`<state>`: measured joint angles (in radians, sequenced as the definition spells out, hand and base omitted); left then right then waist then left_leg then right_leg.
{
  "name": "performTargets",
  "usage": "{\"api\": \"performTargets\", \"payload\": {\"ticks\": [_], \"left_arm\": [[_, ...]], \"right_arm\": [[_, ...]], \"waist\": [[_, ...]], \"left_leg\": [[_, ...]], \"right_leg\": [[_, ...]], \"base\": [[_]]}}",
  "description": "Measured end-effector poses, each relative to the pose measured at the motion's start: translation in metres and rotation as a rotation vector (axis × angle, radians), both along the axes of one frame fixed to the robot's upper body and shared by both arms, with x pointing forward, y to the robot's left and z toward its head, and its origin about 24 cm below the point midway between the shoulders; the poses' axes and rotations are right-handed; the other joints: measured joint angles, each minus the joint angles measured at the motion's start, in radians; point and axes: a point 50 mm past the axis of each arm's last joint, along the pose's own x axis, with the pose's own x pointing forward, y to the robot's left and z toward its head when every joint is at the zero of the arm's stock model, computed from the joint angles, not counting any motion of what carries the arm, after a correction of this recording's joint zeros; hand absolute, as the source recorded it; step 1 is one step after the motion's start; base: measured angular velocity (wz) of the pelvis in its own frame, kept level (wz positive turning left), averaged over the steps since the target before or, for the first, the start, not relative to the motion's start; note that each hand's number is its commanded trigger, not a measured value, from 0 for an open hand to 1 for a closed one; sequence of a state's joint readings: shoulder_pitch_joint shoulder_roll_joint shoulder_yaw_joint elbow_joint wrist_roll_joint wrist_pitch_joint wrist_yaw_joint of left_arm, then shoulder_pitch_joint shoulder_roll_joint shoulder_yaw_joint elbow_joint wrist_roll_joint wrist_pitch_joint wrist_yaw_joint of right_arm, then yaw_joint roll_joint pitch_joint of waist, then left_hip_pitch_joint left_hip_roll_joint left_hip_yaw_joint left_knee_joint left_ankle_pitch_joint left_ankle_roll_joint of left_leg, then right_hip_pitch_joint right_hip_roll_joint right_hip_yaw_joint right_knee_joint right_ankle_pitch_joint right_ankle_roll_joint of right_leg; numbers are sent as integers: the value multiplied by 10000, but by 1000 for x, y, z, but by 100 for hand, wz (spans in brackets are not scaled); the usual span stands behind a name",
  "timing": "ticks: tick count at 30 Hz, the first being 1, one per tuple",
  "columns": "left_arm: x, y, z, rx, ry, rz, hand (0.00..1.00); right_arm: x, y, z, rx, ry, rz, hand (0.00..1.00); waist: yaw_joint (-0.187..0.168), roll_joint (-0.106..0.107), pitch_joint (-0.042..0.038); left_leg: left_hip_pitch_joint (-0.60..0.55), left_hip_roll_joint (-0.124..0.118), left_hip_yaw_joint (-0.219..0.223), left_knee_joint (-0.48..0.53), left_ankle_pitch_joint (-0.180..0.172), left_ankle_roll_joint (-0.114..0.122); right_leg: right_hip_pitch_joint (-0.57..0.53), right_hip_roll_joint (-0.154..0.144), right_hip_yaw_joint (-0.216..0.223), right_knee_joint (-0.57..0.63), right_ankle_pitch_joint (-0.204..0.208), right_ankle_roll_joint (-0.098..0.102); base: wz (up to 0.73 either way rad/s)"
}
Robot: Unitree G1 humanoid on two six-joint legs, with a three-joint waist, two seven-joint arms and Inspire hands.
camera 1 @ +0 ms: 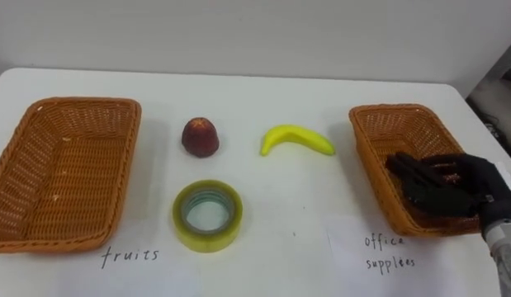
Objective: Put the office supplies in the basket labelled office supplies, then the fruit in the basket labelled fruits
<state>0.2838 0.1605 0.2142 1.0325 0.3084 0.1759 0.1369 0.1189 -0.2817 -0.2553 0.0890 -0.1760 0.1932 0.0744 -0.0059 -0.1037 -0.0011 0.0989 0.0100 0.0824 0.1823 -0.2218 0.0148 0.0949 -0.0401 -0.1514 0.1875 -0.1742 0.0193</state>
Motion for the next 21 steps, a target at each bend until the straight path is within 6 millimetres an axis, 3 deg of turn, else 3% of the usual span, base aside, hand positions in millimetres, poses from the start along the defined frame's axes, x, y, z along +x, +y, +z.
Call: {"api": "performTargets", "payload": {"ticks": [1, 2, 3, 4, 21], "left_arm": [[0, 0, 0, 5, 1, 2, 0], [0, 0, 0, 5, 0, 3, 0], [0, 0, 0, 5, -1, 2, 0], [0, 0, 0, 4, -3, 1, 0], [1, 1, 0, 9, -31, -1, 0]], "right_arm": [[0, 0, 0, -33, 43, 47, 100], [0, 0, 0, -53, 66, 71, 56], [0, 0, 0, -52, 75, 86, 20], [0, 0, 0, -53, 89, 108, 0], [0, 0, 0, -181, 149, 150, 0]], "waist": [[4, -7, -1], [12, -14, -2], [16, -19, -2], [24, -28, -4], [97, -36, -3]], "left_leg": [[0, -1, 0, 0, 0, 0], [2, -1, 0, 0, 0, 0], [3, -1, 0, 0, 0, 0], [3, -1, -1, 1, 0, 0], [6, -1, -3, 8, 0, 0]], "right_leg": [[3, 0, -1, 1, 0, 0], [10, 0, -2, 0, 0, 0], [12, -1, -2, 0, 0, 0], [13, 0, -4, -1, 0, 0], [21, 0, -2, 0, 0, 0]], "base": [[0], [0], [0], [0], [0]]}}
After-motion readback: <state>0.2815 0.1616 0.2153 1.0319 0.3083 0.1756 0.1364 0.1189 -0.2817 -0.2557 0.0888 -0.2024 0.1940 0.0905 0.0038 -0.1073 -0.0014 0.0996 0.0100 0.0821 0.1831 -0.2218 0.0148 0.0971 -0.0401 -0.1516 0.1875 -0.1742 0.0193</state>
